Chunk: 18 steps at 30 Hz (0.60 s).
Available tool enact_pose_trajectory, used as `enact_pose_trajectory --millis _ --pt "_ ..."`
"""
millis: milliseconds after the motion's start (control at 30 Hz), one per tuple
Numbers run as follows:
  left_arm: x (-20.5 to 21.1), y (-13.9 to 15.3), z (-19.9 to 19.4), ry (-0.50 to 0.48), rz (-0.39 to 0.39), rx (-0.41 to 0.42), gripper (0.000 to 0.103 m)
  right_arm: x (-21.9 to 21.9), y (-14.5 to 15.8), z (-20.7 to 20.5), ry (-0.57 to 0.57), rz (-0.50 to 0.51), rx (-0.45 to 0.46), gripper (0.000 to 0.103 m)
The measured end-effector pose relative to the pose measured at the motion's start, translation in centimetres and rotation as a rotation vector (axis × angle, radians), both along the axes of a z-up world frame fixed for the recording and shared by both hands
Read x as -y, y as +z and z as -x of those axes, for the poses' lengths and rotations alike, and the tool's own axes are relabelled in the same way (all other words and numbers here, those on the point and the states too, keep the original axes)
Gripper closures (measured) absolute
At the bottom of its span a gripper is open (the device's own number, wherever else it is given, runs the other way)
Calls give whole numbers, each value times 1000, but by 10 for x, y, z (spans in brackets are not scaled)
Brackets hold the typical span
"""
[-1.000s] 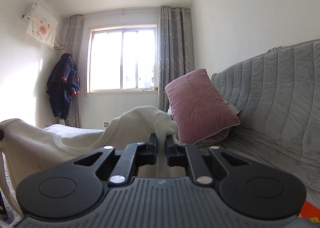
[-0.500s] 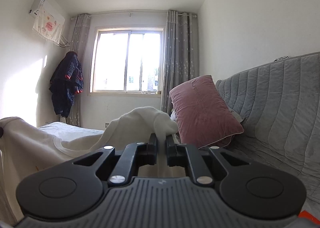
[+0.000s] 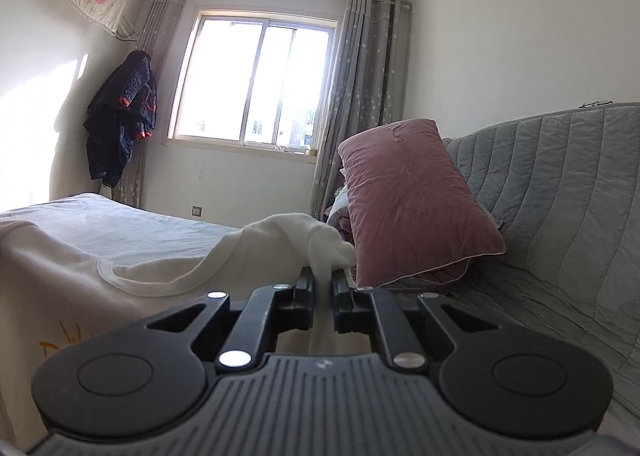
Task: Fold clothes
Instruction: 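Lift the sweatshirt with both grippers and shake it out flat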
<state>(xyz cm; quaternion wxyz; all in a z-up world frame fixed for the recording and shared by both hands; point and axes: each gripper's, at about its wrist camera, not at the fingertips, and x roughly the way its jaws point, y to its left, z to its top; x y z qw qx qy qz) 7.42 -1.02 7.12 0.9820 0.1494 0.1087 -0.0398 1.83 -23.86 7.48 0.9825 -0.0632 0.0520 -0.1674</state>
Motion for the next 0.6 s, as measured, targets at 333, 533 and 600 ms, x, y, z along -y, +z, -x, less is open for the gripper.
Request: enact_pose_trajectory --millis 333,533,600 --pt "14 -71 -92 69 -29 -105 91 6 -58 -99 -11 -18 -130 93" --pt "14 -105 -129 95 -32 -161 90 1 -90 -141 -20 3 -183 93" --pt "14 -115 -140 98 -39 -180 90 -2 -98 -150 -24 2 -198 93"
